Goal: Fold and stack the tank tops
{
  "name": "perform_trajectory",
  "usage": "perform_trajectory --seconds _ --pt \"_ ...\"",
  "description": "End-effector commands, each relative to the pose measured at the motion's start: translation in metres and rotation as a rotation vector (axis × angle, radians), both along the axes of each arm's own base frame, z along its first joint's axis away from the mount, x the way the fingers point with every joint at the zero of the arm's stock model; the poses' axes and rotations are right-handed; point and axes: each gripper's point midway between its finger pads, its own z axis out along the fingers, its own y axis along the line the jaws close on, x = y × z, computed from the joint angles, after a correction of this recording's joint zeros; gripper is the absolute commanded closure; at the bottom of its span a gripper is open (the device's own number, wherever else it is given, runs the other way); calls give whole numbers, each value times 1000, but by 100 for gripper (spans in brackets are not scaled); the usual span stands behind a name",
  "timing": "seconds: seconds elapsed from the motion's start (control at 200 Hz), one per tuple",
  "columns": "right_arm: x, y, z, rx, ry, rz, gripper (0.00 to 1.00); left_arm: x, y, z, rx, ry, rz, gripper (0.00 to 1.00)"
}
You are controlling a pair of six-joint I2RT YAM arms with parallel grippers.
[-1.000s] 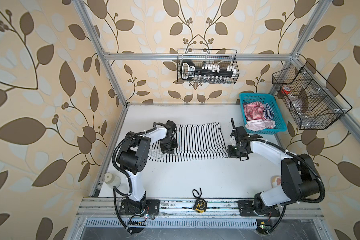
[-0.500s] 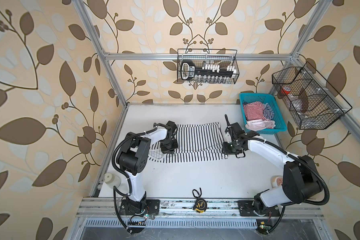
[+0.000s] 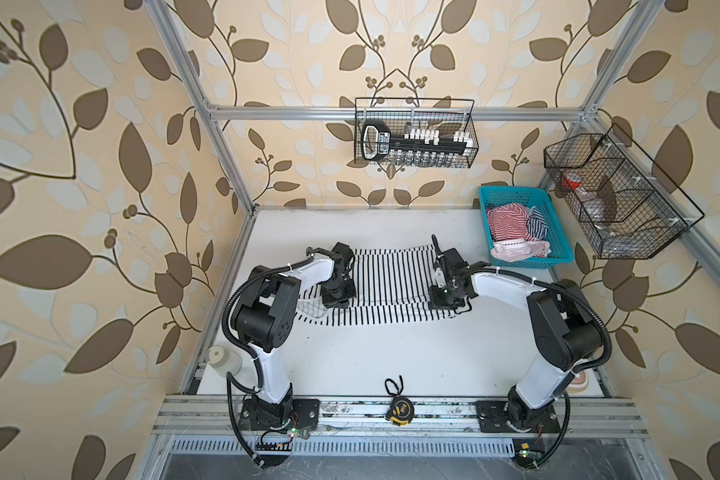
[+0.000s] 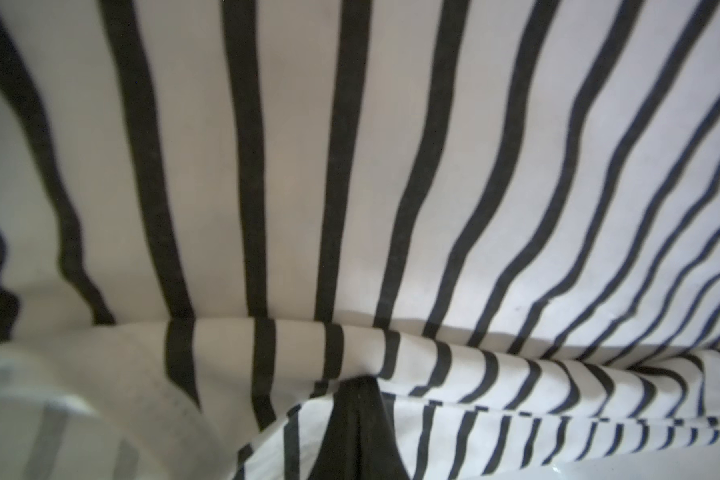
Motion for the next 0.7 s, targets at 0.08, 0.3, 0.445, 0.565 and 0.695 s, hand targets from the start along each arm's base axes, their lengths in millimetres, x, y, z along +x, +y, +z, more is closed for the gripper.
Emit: perform_trajectory --seconds 0.08,0.3,0.445,0.565,0.695 --pt "-36 -23 -18 -72 62 -28 73 -49 14 -23 62 143 -16 97" --pt "-48 -28 -20 -72 69 -46 74 -48 14 -9 55 113 -7 89" --pt "-32 -17 6 -20 12 -41 72 -27 11 26 55 23 -1 75" --pt "-11 -9 43 24 -83 -50 69 2 8 74 55 -100 -16 67" --pt "14 -6 79 87 -169 -61 66 35 12 109 100 -203 -40 59"
